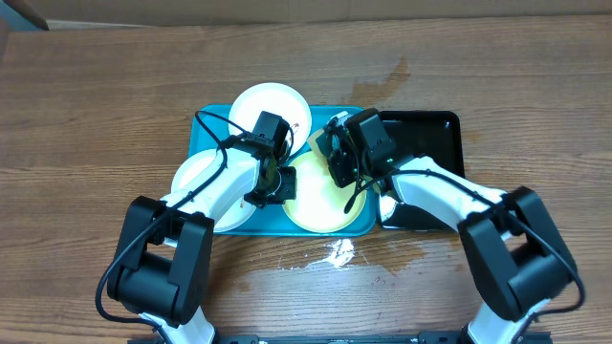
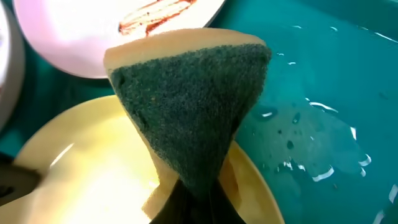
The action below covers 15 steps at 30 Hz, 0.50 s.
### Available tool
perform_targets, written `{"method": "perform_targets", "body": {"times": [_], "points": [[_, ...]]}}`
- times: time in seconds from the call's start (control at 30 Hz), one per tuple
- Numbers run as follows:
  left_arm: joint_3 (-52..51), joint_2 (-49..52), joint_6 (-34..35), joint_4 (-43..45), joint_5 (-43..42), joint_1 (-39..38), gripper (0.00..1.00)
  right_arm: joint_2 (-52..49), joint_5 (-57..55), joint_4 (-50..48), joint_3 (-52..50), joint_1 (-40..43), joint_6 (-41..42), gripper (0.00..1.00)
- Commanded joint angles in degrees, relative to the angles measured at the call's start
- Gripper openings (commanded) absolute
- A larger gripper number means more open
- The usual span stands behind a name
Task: Clean dirty plates on tray and stack at the side
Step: 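Return the sponge with the right gripper to the black tray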
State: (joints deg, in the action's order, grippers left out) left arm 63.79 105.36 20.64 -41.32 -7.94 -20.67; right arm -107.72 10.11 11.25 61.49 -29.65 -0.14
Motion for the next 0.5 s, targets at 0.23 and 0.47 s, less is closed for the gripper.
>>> {"method": "perform_targets", "body": {"times": [0.23, 0.47], "points": [[-1.5, -0.4, -1.8, -1.1, 0.6, -0.8, 0.04, -2.3, 0.2, -3.9, 1.5, 0.0, -1.9, 0.04], [-1.5, -0.4, -1.8, -1.3, 0.6, -0.8, 0.04, -4.3, -3.0, -3.9, 1.5, 0.1, -1.8, 0.04]]}}
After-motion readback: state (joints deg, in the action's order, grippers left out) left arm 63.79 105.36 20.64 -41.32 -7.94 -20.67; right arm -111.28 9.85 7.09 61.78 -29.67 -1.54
